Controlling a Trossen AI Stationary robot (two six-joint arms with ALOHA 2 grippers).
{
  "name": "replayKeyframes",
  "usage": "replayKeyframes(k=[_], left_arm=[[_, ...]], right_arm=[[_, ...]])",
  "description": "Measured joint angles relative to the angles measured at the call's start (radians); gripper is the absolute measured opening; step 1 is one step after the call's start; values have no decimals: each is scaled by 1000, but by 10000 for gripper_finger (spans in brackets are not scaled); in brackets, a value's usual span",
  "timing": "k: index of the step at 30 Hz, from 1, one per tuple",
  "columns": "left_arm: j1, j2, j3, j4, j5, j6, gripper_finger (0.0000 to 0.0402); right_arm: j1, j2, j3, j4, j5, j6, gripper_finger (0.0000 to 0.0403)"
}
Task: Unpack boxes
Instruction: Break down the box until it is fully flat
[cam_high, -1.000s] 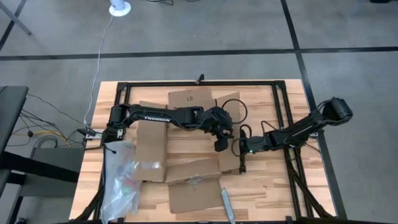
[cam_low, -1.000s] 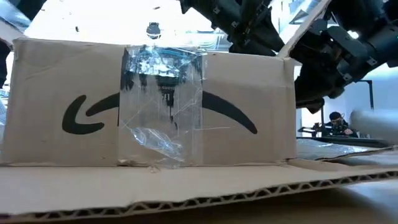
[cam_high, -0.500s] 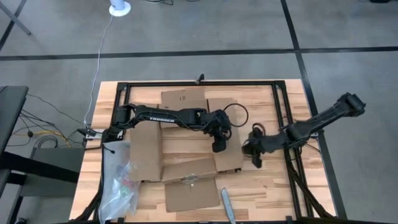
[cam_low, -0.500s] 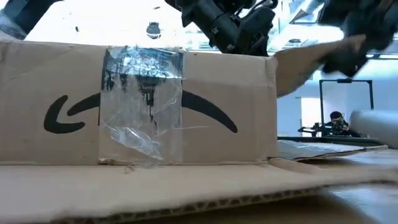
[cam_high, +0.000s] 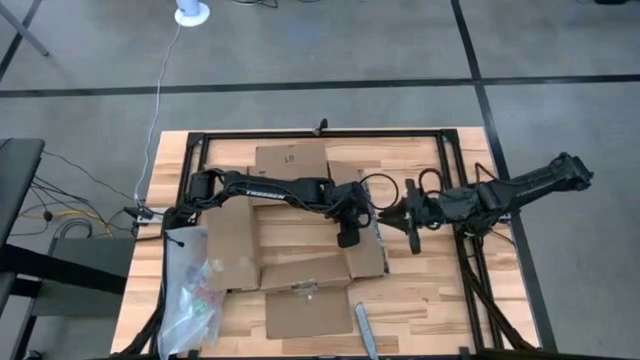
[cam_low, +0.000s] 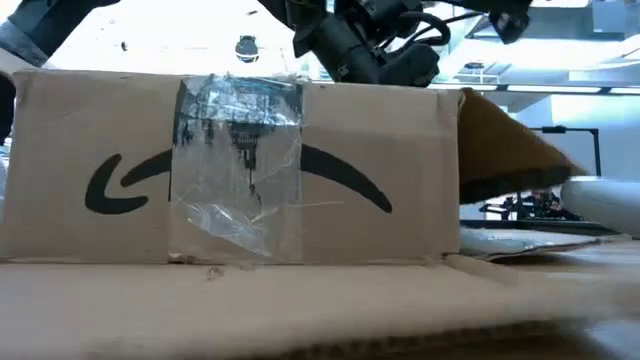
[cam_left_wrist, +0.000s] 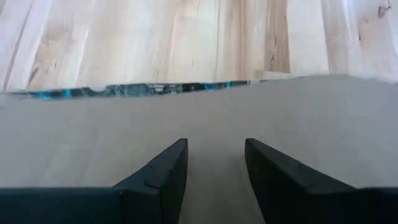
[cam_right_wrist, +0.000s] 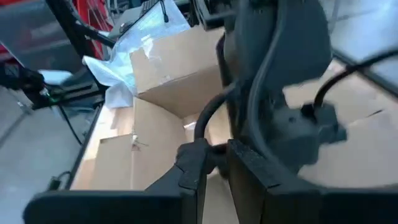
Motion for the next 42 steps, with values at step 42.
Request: replayKeyframes(k=[42], left_arm=[[-90, -28, 289, -954, -531, -241, 149]], right_arm=[[-134, 205, -24, -165, -62, -116, 48]])
